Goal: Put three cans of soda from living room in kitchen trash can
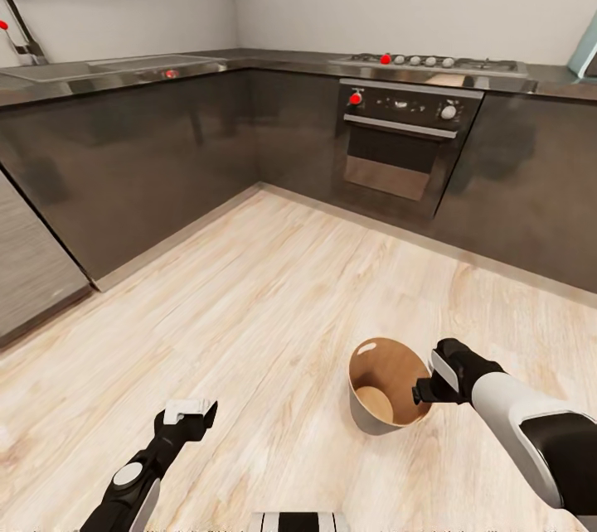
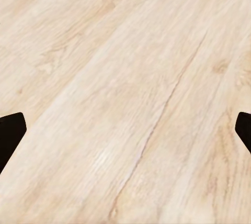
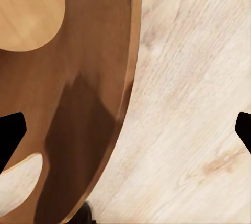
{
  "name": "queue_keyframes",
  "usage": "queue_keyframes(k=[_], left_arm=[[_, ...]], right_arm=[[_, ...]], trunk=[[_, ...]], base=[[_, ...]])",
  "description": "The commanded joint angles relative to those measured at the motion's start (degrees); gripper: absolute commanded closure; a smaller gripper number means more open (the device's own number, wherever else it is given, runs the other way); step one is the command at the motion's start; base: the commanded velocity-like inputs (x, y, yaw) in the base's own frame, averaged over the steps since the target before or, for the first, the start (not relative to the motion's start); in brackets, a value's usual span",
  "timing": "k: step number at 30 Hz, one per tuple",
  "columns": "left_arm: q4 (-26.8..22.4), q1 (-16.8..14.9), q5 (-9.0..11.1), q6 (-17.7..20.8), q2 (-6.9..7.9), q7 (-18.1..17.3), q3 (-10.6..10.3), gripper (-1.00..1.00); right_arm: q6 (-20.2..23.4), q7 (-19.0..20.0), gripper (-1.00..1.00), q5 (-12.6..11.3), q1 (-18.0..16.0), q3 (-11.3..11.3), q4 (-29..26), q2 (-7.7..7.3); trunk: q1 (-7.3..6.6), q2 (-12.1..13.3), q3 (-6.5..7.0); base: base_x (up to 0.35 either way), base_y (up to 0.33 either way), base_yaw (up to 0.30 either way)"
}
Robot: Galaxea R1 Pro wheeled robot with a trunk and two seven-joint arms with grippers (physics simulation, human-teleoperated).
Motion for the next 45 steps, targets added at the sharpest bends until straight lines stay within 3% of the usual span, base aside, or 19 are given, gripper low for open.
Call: queue_keyframes(k=[1, 19, 20, 45], left_arm=[[-0.08, 0.0, 0.0, -0.01, 0.0, 0.02, 0.0, -1.0], [0.22, 0.0, 0.0, -0.05, 0.0, 0.06, 0.0, -1.0], [0.22, 0.0, 0.0, -0.06, 0.0, 0.06, 0.0, -1.0], [0.5, 0.0, -0.6, -0.14, -0.09, 0.15, 0.0, -1.0]], right_arm=[[-0.01, 0.0, -1.0, 0.0, 0.03, 0.03, -0.02, 0.01], [-0.02, 0.09, -1.0, 0.0, 0.08, 0.07, -0.06, 0.04], [-0.02, 0.12, 1.0, 0.0, 0.08, 0.07, -0.06, 0.04], [-0.09, 0.14, 1.0, 0.0, 0.08, 0.07, -0.06, -0.04]], trunk=[[0.0, 0.0, -0.07], [0.0, 0.0, -0.29], [0.0, 0.0, -0.29], [0.0, 0.0, -0.29]], base=[[0.0, 0.0, 0.0], [0.0, 0.0, 0.0], [0.0, 0.0, 0.0], [0.0, 0.0, 0.0]])
